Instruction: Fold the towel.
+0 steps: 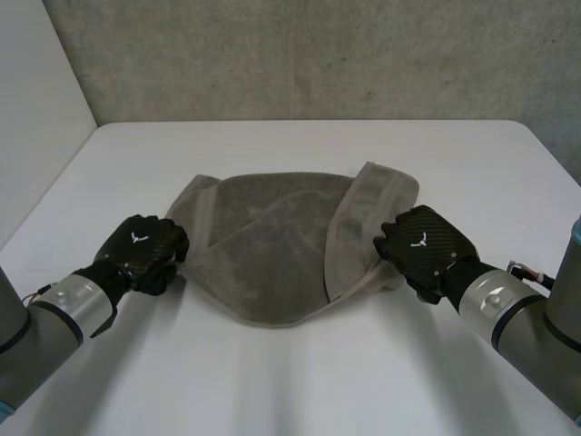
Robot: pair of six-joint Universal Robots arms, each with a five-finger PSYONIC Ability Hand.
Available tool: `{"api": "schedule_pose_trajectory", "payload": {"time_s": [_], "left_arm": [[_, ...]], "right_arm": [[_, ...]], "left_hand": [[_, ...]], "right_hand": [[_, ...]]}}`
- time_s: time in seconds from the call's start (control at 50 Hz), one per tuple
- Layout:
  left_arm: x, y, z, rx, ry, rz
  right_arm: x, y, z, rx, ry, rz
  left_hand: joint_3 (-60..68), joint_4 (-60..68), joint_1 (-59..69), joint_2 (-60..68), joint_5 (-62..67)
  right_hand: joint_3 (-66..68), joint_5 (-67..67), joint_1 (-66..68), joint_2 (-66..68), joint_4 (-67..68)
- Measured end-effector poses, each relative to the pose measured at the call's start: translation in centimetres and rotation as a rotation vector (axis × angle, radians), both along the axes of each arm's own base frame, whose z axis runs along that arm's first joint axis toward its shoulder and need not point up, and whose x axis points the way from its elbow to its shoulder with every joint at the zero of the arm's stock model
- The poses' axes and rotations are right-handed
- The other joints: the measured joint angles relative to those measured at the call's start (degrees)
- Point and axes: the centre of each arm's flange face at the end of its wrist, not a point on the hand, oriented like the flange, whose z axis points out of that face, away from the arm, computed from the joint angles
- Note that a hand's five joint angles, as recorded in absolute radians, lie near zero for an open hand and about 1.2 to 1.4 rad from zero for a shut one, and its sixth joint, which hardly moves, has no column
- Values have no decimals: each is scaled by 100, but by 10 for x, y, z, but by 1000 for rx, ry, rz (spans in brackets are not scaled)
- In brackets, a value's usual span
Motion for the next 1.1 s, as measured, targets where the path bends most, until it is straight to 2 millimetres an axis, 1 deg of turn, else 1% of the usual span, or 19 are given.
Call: {"api": "schedule_pose_trajectory", "payload": {"time_s": [0.04, 0.14, 0.32, 0.46, 0.58, 0.64, 0.7, 0.9, 1.02, 1.1], "left_arm": [[0, 1, -1, 3, 1, 0], [0, 3, -3, 9, 1, -1], [0, 5, -6, -1, 3, -2], [0, 5, -6, -5, 3, -1], [2, 3, -6, -5, 3, 6], [4, 2, -6, -5, 3, 12], [5, 2, -6, -4, 3, 17], [6, 2, -7, -2, 3, 20], [6, 2, -7, -1, 3, 19], [6, 2, -7, -1, 3, 19]], "right_arm": [[0, 1, 1, 8, -2, -7], [3, 8, 8, 56, -24, -38], [15, 33, 23, 174, -114, -48], [30, 54, 31, 231, -196, -13], [39, 60, 32, 224, -210, -7], [43, 58, 27, 217, -204, -7], [49, 54, 18, 212, -197, -5], [63, 37, -25, 208, -174, -1], [68, 29, -39, 177, -191, 4], [71, 24, -48, 155, -190, 8]], "left_hand": [[0, 0, 0, 0, 0], [0, 0, 0, 0, 0], [0, 0, 0, 0, 0], [0, 0, 0, 0, 0], [0, 0, 0, 0, 0], [0, 0, 0, 0, 0], [0, 1, 0, 0, 0], [0, 1, 0, 0, 0], [0, 1, 0, 0, 0], [0, 2, 0, 0, 0]], "right_hand": [[-347, -369, -390, -337, -342], [-685, -761, -707, -698, -732], [-702, -774, -721, -699, -744], [-702, -763, -721, -699, -743], [-702, -762, -721, -699, -744], [-702, -762, -721, -699, -744], [-702, -762, -721, -699, -744], [-671, -506, -697, -672, -701], [-506, -266, -569, -483, -499], [-195, 27, -210, -152, -195]]}}
